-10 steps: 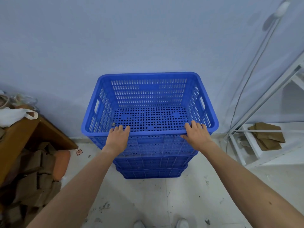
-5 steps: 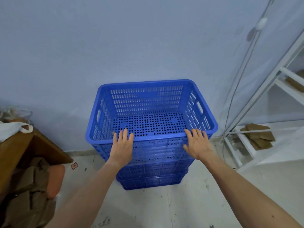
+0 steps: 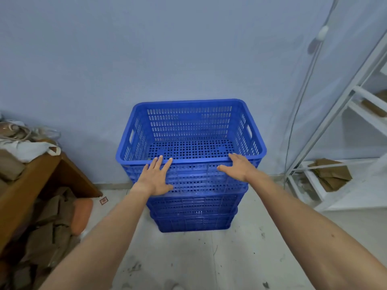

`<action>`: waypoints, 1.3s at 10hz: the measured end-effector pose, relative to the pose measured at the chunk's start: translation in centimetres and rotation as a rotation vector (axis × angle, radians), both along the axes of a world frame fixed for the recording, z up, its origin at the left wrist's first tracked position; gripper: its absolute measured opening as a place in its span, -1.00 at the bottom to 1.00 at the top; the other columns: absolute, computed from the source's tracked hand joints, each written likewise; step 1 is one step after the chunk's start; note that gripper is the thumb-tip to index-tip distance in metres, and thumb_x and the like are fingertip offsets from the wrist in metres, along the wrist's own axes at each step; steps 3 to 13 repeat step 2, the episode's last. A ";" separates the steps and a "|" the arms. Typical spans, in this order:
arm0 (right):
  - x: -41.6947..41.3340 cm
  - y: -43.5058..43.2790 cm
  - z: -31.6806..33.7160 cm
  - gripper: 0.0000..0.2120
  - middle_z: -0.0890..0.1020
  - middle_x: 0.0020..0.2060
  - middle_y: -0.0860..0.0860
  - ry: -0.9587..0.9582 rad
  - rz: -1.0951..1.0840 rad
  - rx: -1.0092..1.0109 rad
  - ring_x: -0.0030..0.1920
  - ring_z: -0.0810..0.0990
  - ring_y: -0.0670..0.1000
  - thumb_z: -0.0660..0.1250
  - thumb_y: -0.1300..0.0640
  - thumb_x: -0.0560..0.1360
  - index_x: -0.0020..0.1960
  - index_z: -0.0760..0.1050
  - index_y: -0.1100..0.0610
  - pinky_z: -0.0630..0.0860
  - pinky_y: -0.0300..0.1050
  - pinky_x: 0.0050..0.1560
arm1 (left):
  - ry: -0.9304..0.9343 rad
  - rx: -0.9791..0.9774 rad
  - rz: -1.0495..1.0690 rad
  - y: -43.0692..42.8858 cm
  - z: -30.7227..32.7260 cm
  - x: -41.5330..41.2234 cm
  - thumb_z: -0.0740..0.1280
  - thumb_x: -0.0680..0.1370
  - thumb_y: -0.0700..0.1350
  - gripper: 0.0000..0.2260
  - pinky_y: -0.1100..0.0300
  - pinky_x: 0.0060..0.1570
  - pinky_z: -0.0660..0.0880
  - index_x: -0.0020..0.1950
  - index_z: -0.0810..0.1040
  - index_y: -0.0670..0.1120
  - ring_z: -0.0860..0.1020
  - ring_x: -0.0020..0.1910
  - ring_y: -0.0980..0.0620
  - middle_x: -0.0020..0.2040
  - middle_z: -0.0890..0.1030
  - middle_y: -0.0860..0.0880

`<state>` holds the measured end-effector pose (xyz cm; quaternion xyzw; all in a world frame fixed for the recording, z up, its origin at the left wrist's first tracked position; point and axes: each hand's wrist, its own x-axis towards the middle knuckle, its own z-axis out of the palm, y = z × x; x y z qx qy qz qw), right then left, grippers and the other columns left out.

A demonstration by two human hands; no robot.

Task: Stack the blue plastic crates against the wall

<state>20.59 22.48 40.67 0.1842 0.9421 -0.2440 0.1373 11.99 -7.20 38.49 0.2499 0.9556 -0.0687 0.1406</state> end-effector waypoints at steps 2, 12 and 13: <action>6.2 1.1 2.1 -0.12 0.12 0.59 0.05 0.060 0.045 -0.027 0.56 0.14 0.11 0.25 -0.35 0.46 0.60 0.05 0.07 0.20 0.15 0.51 | -0.082 0.095 0.194 0.0 2.8 5.3 0.28 0.54 0.24 -0.12 -0.16 0.55 0.11 0.64 -0.21 0.06 -0.11 0.63 -0.15 0.65 -0.16 -0.12; 6.2 1.1 2.1 -0.12 0.12 0.59 0.05 0.060 0.045 -0.027 0.56 0.14 0.11 0.25 -0.35 0.46 0.60 0.05 0.07 0.20 0.15 0.51 | -0.082 0.095 0.194 0.0 2.8 5.3 0.28 0.54 0.24 -0.12 -0.16 0.55 0.11 0.64 -0.21 0.06 -0.11 0.63 -0.15 0.65 -0.16 -0.12; 6.2 1.1 2.1 -0.12 0.12 0.59 0.05 0.060 0.045 -0.027 0.56 0.14 0.11 0.25 -0.35 0.46 0.60 0.05 0.07 0.20 0.15 0.51 | -0.082 0.095 0.194 0.0 2.8 5.3 0.28 0.54 0.24 -0.12 -0.16 0.55 0.11 0.64 -0.21 0.06 -0.11 0.63 -0.15 0.65 -0.16 -0.12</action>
